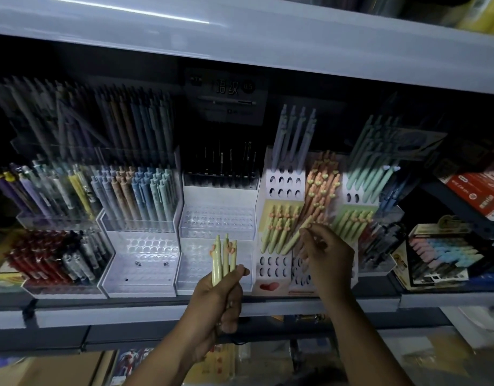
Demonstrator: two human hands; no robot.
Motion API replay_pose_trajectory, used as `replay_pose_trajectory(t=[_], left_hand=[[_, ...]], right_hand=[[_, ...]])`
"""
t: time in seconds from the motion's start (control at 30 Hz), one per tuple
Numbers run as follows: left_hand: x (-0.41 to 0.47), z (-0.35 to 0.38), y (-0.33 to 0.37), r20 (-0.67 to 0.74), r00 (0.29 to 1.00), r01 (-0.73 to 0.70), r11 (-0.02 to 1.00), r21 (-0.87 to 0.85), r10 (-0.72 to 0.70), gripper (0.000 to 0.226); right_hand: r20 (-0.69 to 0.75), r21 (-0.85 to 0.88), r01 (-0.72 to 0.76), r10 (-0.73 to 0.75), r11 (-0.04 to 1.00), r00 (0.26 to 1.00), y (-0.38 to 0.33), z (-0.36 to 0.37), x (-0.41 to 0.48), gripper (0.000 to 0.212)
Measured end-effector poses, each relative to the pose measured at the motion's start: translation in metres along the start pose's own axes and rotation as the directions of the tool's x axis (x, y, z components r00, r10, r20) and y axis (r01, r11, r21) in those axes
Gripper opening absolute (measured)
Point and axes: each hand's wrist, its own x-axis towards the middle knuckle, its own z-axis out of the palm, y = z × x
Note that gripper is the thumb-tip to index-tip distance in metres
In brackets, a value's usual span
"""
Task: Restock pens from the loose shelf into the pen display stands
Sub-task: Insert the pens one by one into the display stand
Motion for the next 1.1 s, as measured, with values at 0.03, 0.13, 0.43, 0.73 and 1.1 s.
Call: replay_pose_trajectory(t=[0.03, 0.13, 0.43, 0.73, 1.1], left_hand=[[0.001, -0.001, 0.0, 0.003, 1.0, 0.005, 1.0, -0.011, -0.005, 0.047], [0.001, -0.005, 0.002, 0.025, 1.0, 0.008, 0.999, -0.042, -0.007, 0.04], [0.002, -0.008, 0.001, -0.014, 0.997, -0.081, 0.996, -0.032, 0.081, 0.029], [0.001, -0.006, 0.004, -0.01, 0.985, -0.17, 0.985, 0.008, 0.171, 0.024], [0.0, -0.001, 0.011, 0.0, 0.982, -0.191, 0.981, 0.019, 0.191, 0.027]], right_hand=[[0.012, -0.038, 0.036, -0.036, 0.999, 0.999, 0.001, 0.001, 0.0, 0.011], [0.013, -0.088, 0.099, -0.098, 0.991, 0.995, -0.004, 0.0, 0.001, 0.013], [0.029, -0.253, 0.104, -0.1, 0.962, 0.995, -0.007, 0.006, 0.001, 0.011], [0.136, -0.292, 0.032, 0.008, 0.956, 0.991, 0.001, 0.016, 0.002, 0.017], [0.142, -0.124, -0.179, 0.196, 0.976, 0.97, -0.011, 0.015, -0.017, 0.011]])
